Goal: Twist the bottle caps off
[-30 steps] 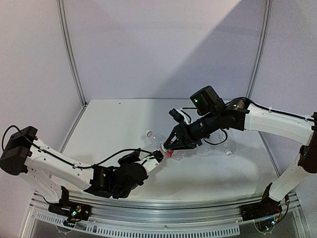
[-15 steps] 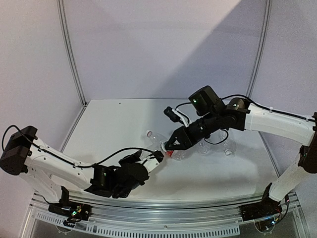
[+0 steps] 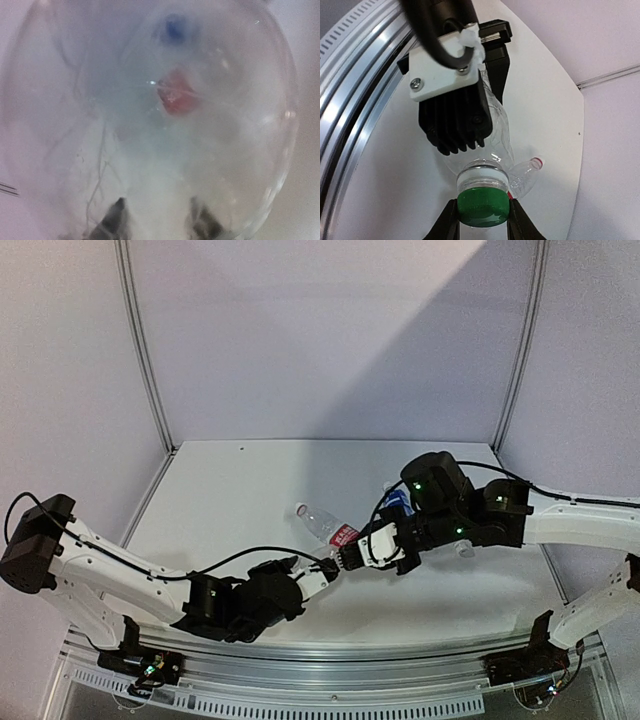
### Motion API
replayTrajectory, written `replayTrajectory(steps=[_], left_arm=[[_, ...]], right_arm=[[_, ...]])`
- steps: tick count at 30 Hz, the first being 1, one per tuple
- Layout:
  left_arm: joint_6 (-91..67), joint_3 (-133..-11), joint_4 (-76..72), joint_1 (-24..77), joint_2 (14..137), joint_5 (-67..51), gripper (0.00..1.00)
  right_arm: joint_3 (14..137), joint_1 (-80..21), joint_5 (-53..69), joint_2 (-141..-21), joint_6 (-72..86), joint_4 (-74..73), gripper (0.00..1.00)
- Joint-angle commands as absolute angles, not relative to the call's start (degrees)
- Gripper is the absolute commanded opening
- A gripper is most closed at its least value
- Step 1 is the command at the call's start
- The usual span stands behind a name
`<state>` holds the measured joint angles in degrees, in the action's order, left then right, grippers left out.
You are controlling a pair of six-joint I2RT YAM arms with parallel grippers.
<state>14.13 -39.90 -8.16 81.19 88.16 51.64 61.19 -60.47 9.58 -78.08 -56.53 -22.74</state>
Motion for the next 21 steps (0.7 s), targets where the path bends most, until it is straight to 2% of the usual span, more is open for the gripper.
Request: replayTrajectory(steps=[1, 2, 4, 8, 10, 11, 12, 15, 20, 21], left_arm=[[11.87, -40.61, -8.83, 81.83, 88.33, 50.93, 0.02], [11.89, -40.61, -8.91, 81.83, 88.47, 51.08, 0.02], [11.87, -40.52, -9.34, 81.70, 88.80, 51.44, 0.03], [12.04, -40.81, -9.43, 81.61, 89.82, 51.96, 0.03], [12.11, -40.96, -9.23, 81.57, 89.92, 52.18, 0.03], [12.05, -40.96, -9.23, 81.56, 89.89, 52.32, 0.03], [12.08, -40.88, -9.23, 81.61, 89.76, 52.49, 0.03], [12.19, -40.50, -9.60, 81.56, 89.16, 53.37, 0.03], [13.26, -39.93, -10.48, 81.53, 88.25, 56.62, 0.03], [13.91, -39.91, -10.75, 81.48, 88.43, 57.66, 0.03]], right_arm=[[62.72, -60.27, 7.15, -75.88, -65.00, -25.32, 0.37], [63.99, -60.22, 9.87, -75.36, -61.06, -27.66, 0.45], [66.68, -60.26, 17.83, -74.66, -52.59, -31.22, 0.70], [70.73, -60.25, 35.61, -74.28, -37.12, -34.42, 0.98], [70.78, -60.22, 36.71, -73.31, -25.99, -30.38, 0.99], [71.35, -60.24, 32.55, -72.63, -18.21, -28.44, 0.99], [73.84, -60.07, 26.82, -72.65, -6.85, -29.28, 0.99], [81.94, -56.01, 23.24, -76.55, 3.36, -36.48, 0.99], [76.42, -46.12, 35.08, -78.84, 25.51, -30.66, 0.99], [75.12, -44.65, 35.92, -79.65, 29.72, -30.96, 0.96]])
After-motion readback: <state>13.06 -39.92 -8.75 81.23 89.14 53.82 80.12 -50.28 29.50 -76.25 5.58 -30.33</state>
